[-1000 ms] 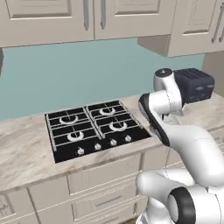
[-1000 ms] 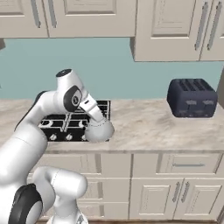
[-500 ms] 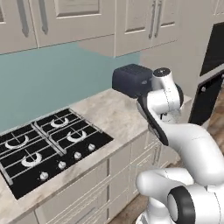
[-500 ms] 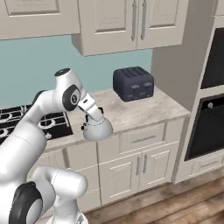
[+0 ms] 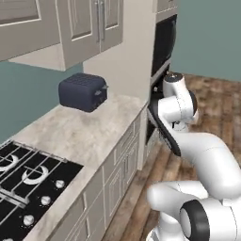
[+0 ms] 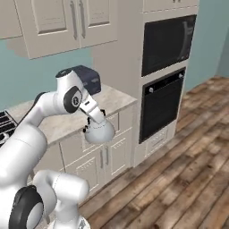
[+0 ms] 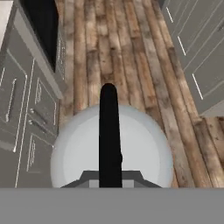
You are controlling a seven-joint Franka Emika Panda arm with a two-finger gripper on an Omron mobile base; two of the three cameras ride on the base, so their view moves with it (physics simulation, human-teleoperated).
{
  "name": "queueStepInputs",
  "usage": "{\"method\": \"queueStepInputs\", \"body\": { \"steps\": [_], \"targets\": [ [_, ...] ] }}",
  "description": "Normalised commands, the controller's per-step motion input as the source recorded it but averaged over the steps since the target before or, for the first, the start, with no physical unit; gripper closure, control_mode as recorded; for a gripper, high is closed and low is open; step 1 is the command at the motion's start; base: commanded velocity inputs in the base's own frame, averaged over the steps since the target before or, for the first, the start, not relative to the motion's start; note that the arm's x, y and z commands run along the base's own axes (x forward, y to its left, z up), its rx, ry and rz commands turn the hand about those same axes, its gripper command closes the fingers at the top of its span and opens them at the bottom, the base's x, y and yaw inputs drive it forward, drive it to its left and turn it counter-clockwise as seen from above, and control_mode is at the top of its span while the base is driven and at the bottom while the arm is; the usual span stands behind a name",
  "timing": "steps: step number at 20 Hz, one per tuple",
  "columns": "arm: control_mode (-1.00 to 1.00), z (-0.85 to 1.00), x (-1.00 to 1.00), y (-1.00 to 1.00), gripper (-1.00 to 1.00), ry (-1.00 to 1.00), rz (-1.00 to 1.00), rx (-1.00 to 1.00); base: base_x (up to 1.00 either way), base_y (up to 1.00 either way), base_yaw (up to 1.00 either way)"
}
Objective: The kettle is done boiling. Turn off the stove, then wait for 300 timesteps before moving the kettle to the dining table.
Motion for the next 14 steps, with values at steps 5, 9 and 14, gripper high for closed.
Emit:
{"method": "queueStepInputs", "body": {
  "steps": [5, 9, 14],
  "targets": [
    [1.00, 0.00, 0.00, 0.00, 1.00, 0.00, 0.00, 0.00, -0.06, 0.00, -0.60],
    [1.00, 0.00, 0.00, 0.00, 1.00, 0.00, 0.00, 0.00, 0.00, 0.02, -0.59],
    [1.00, 0.00, 0.00, 0.00, 1.00, 0.00, 0.00, 0.00, 0.00, 0.03, -0.55]
  ]
}}
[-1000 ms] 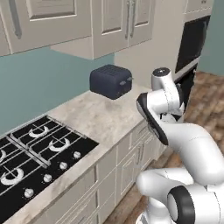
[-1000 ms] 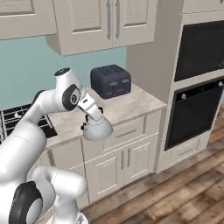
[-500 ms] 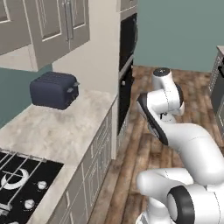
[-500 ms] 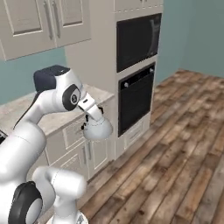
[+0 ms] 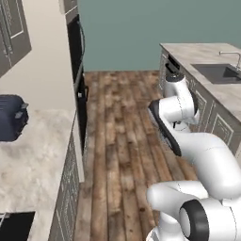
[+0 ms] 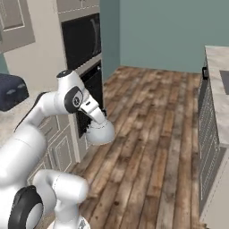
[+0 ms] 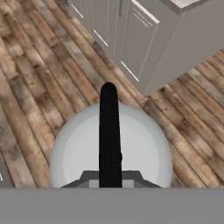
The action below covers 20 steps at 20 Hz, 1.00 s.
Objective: The kettle is done boiling. Turn off the stove, then wait for 300 timesteps before moving the kettle to the dining table.
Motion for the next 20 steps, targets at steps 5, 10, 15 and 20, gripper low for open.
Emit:
{"method": "queueStepInputs", "body": {
  "steps": [5, 10, 15, 20],
  "targets": [
    [1.00, 0.00, 0.00, 0.00, 1.00, 0.00, 0.00, 0.00, 0.00, 0.00, -0.48],
    [1.00, 0.00, 0.00, 0.00, 1.00, 0.00, 0.00, 0.00, 0.00, -0.28, -0.25],
    [1.00, 0.00, 0.00, 0.00, 1.00, 0.00, 0.00, 0.00, 0.00, -0.58, -0.07],
    [1.00, 0.00, 0.00, 0.00, 1.00, 0.00, 0.00, 0.00, -0.03, -0.71, -0.03]
  ]
}}
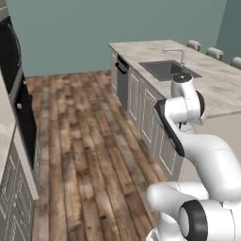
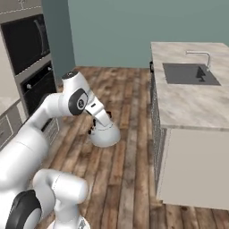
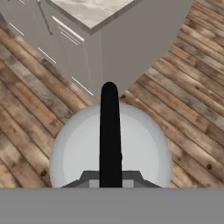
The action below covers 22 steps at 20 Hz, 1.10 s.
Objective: The kettle is done boiling. Turn off the stove, then wait for 300 timesteps before moving the kettle to the dining table.
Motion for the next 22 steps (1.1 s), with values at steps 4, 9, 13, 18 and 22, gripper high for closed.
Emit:
{"method": "queueStepInputs", "body": {
  "steps": [4, 9, 13, 18, 22],
  "targets": [
    [1.00, 0.00, 0.00, 0.00, 1.00, 0.00, 0.00, 0.00, -0.14, -0.74, -0.01],
    [1.00, 0.00, 0.00, 0.00, 1.00, 0.00, 0.00, 0.00, -0.22, -0.71, 0.00],
    [1.00, 0.00, 0.00, 0.00, 1.00, 0.00, 0.00, 0.00, -0.22, -0.70, 0.00],
    [1.00, 0.00, 0.00, 0.00, 1.00, 0.00, 0.00, 0.00, -0.17, -0.71, 0.00],
    [1.00, 0.00, 0.00, 0.00, 1.00, 0.00, 0.00, 0.00, -0.08, -0.74, 0.00]
  ]
}}
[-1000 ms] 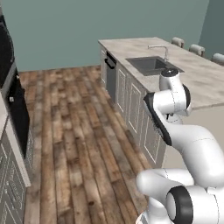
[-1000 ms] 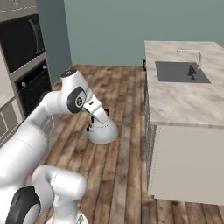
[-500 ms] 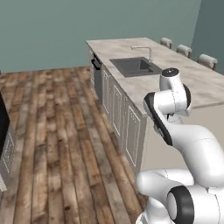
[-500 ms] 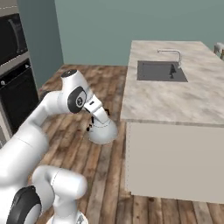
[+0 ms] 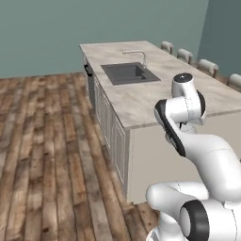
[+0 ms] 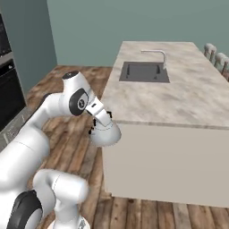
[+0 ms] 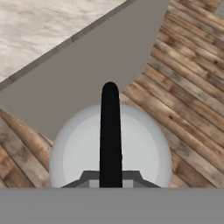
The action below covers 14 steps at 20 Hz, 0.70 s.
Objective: The kettle is done boiling. Turn off the stove, then wait for 300 timesteps before moving the kettle to the dining table.
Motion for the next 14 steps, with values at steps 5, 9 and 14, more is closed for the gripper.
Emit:
{"method": "queueStepInputs", "body": {
  "steps": [5, 9, 14],
  "targets": [
    [1.00, 0.00, 0.00, 0.00, 1.00, 0.00, 0.00, 0.00, -0.02, -0.74, 0.00],
    [1.00, 0.00, 0.00, 0.00, 1.00, 0.00, 0.00, 0.00, 0.00, -0.73, 0.00],
    [1.00, 0.00, 0.00, 0.00, 1.00, 0.00, 0.00, 0.00, 0.00, -0.72, 0.01]
  ]
}}
